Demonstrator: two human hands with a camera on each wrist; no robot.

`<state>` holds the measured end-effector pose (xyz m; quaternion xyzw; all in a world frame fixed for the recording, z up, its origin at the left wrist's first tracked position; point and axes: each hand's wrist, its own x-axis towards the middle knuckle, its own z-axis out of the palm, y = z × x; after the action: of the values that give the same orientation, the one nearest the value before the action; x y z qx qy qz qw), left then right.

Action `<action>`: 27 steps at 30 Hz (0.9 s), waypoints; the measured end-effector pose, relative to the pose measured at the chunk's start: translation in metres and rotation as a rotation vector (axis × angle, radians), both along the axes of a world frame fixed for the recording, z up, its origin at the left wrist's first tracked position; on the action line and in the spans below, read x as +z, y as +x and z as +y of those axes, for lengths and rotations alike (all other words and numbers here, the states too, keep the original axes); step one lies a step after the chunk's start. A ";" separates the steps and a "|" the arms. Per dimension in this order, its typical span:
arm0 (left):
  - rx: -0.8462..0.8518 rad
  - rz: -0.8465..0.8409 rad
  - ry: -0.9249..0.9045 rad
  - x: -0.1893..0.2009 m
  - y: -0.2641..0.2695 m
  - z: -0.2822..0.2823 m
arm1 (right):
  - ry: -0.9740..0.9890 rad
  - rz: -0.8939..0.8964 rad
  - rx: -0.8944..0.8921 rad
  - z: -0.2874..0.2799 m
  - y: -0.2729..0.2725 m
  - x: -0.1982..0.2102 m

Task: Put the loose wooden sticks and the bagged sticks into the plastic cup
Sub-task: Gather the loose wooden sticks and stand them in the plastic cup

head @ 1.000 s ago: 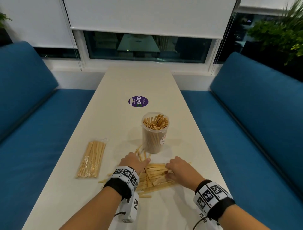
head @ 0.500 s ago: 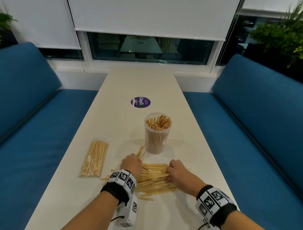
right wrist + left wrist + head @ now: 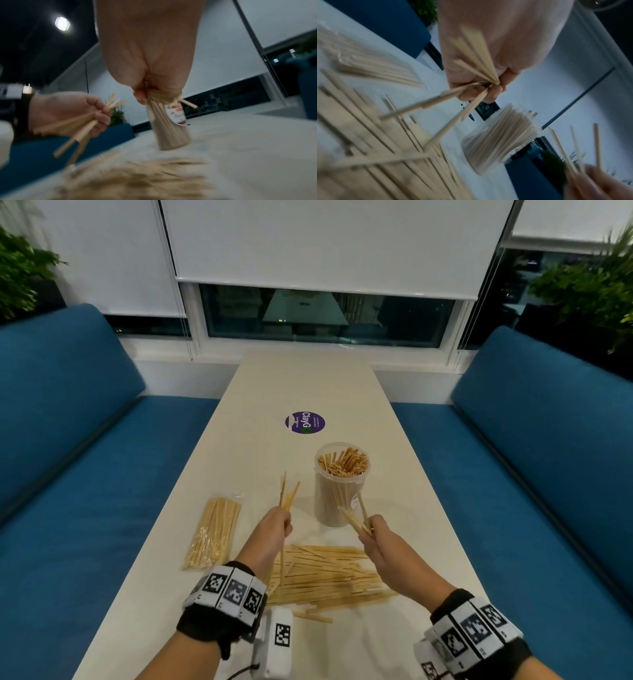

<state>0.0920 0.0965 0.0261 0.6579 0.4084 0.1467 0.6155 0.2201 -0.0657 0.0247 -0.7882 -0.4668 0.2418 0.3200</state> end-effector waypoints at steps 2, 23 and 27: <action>0.075 -0.123 -0.170 0.006 0.001 -0.011 | 0.116 0.141 -0.019 0.008 -0.012 0.013; -0.066 -0.266 -0.385 0.008 -0.009 -0.064 | 0.243 0.128 -0.150 0.043 -0.078 0.012; -0.067 -0.323 -0.491 0.013 -0.014 -0.065 | 0.130 0.076 -0.098 0.043 -0.082 0.013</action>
<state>0.0780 0.0311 0.0395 0.4706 0.3066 0.1257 0.8178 0.1377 -0.0229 0.0377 -0.7780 -0.4298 0.2248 0.3993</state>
